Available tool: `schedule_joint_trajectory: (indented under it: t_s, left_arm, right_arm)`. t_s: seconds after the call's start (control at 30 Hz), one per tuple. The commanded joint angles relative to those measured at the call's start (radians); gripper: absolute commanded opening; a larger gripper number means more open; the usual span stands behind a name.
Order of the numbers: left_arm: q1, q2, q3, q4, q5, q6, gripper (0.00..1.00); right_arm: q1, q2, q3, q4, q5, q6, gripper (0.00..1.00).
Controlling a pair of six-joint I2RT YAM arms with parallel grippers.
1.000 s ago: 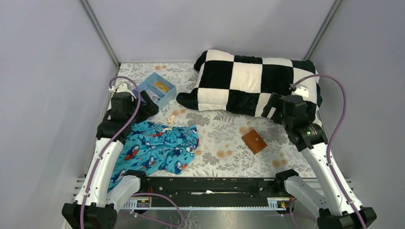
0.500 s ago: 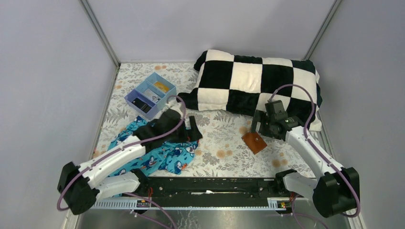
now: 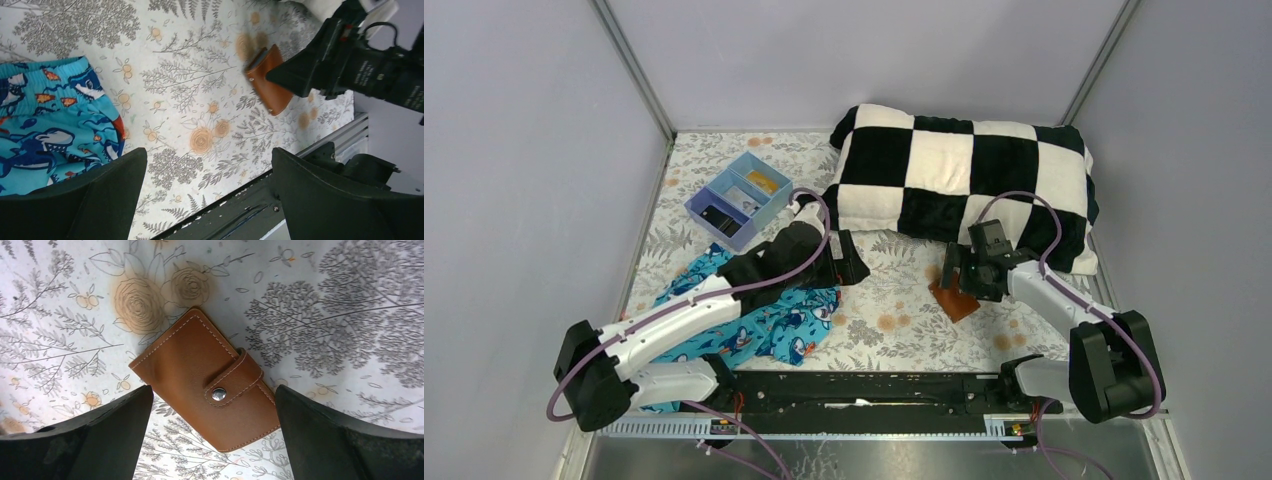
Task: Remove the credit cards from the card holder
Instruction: Open the card holder at the center of the board.
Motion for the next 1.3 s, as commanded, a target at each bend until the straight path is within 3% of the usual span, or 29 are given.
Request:
schedule_joint_trajectory:
  t_s: [0.0,0.2,0.27,0.47,0.6,0.77,0.9,1.03,1.27]
  left_arm:
    - [-0.001,-0.059,-0.008,0.167,0.017,-0.007,0.99]
    - [0.006,-0.069,0.008,0.105,-0.089,0.025,0.99]
    - [0.008,-0.061,0.029,0.065,-0.127,0.036,0.99]
    - [0.01,-0.058,0.01,0.067,-0.13,0.012,0.99]
    - [0.009,-0.036,-0.022,0.117,-0.096,-0.016,0.99]
    - [0.009,0.037,-0.007,0.148,-0.037,-0.025,0.99]
    - [0.007,0.09,0.03,0.148,0.01,0.006,0.99]
    - [0.008,0.148,0.082,0.132,0.094,0.054,0.99]
    - [0.008,0.173,0.097,0.135,0.102,0.064,0.99]
  right_arm:
    - [0.006,-0.017,-0.05,0.092,-0.168,0.046,1.0]
    - [0.265,-0.077,-0.112,0.219,-0.231,0.219,1.0]
    - [0.297,-0.078,-0.103,0.219,-0.244,0.25,1.0]
    - [0.299,-0.192,-0.032,0.046,0.04,0.196,1.0]
    - [0.299,-0.158,0.012,-0.032,0.162,0.213,0.96]
    - [0.302,-0.05,0.068,-0.084,0.211,0.41,0.79]
    - [0.308,-0.005,0.091,-0.098,0.249,0.557,0.77]
    - [0.309,0.035,0.113,-0.097,0.264,0.598,0.74]
    - [0.325,0.119,0.145,-0.071,0.23,0.618,0.71]
